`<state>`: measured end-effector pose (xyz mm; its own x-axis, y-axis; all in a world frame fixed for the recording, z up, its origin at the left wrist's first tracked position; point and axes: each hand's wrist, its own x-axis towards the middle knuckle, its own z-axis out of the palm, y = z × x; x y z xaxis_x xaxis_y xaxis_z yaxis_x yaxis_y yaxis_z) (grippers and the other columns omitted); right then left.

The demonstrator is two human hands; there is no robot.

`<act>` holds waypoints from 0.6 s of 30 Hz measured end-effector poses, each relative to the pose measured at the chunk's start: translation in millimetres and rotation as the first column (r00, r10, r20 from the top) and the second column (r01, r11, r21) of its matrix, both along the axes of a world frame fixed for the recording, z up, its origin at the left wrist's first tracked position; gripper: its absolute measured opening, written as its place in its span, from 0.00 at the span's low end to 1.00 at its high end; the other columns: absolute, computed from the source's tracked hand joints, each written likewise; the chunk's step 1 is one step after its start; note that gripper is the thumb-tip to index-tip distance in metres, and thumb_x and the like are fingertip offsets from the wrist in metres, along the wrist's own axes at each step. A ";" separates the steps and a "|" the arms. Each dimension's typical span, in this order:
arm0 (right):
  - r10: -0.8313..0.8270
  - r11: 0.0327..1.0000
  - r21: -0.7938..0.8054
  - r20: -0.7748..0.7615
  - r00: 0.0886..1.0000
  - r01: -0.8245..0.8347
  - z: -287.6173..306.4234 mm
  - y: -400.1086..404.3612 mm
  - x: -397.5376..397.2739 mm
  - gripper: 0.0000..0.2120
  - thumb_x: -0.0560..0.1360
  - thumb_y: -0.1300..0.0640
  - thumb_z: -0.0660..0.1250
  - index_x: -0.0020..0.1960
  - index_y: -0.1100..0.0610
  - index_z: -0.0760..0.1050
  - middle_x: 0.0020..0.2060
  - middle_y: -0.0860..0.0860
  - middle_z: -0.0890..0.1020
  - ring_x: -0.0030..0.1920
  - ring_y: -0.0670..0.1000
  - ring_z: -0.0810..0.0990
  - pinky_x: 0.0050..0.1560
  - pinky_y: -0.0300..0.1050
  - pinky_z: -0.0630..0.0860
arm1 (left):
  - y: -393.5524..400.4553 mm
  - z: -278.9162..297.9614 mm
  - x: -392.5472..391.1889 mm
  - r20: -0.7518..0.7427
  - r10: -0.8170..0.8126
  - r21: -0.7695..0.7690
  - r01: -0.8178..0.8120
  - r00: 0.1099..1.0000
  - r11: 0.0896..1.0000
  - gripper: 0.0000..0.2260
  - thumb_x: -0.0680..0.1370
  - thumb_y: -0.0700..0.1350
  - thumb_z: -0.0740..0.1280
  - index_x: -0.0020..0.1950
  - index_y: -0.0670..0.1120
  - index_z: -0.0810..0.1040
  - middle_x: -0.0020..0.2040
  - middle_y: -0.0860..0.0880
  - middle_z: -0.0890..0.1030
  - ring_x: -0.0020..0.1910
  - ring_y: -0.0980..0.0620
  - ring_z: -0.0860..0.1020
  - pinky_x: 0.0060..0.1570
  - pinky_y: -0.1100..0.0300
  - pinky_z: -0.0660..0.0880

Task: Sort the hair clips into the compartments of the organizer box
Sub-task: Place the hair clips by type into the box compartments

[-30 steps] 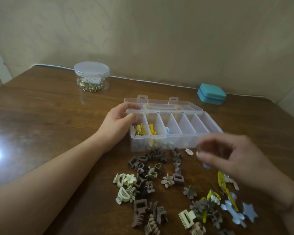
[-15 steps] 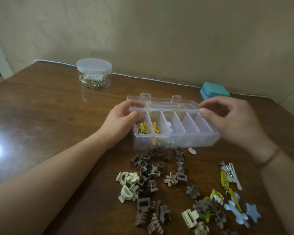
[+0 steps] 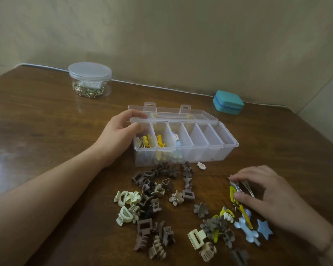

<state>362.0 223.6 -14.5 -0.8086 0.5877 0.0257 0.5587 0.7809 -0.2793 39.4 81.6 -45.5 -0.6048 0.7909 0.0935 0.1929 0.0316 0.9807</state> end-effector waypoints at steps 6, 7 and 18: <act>0.007 1.000 -0.020 -0.075 0.997 -0.009 2.9 2.0 -6.2 0.22 0.68 0.55 0.76 0.53 0.33 0.74 0.51 0.33 0.75 0.56 0.33 0.71 0.51 0.32 0.68 | -0.5 1.2 0.9 0.012 -0.006 0.006 0.006 1.000 1.000 0.18 0.68 0.48 0.65 0.57 0.53 0.80 0.45 0.49 0.86 0.47 0.52 0.85 0.51 0.53 0.80; 0.016 1.000 -0.019 -0.076 0.997 -0.017 3.0 1.5 -7.3 0.24 0.69 0.58 0.76 0.53 0.33 0.74 0.50 0.33 0.76 0.55 0.32 0.71 0.48 0.29 0.69 | -0.7 1.1 0.9 0.014 -0.005 0.004 0.005 1.000 1.000 0.18 0.68 0.47 0.65 0.58 0.53 0.80 0.45 0.48 0.86 0.48 0.51 0.85 0.52 0.52 0.80; 0.066 0.994 0.095 -0.117 0.991 -0.055 4.9 -1.8 -18.3 0.22 0.69 0.66 0.74 0.52 0.40 0.76 0.44 0.37 0.80 0.52 0.35 0.75 0.45 0.21 0.68 | -1.8 2.7 1.0 0.002 0.006 -0.012 -0.006 1.000 1.000 0.18 0.69 0.48 0.65 0.58 0.53 0.80 0.48 0.46 0.86 0.50 0.47 0.85 0.58 0.43 0.80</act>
